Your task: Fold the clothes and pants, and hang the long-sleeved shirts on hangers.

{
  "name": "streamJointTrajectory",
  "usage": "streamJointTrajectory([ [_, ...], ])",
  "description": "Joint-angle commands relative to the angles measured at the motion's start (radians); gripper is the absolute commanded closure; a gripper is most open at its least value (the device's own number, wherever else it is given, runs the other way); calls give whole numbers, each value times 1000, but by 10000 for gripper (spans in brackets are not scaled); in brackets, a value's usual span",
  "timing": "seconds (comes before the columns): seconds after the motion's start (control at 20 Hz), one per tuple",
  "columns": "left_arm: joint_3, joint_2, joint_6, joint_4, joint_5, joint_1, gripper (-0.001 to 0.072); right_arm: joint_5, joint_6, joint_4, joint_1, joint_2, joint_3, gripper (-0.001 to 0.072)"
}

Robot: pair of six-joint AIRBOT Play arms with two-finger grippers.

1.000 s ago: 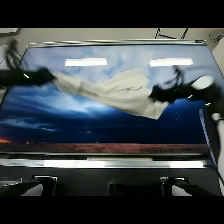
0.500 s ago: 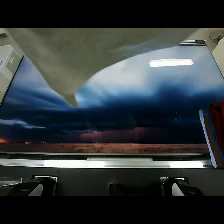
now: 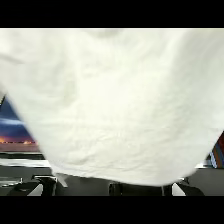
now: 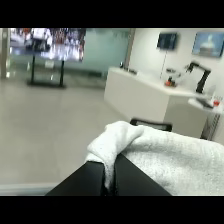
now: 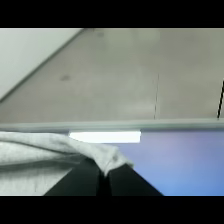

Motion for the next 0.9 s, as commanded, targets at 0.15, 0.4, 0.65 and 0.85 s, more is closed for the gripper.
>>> streamJointTrajectory([
  [0.15, -353, -337, 0, -2, 60, -73, 679, 202, 114, 50, 0, -463, -204, 672],
  [0.4, -357, -616, 0, -195, -2, -143, 679, 294, 217, 187, 32, -723, -235, 672],
  [0.65, -350, -673, 0, -224, -206, -120, 200, 278, 212, 129, 76, -758, -211, 438],
  [0.85, -302, -621, -104, -58, -562, 63, -3, 491, 158, -17, -61, -697, -191, 59],
])
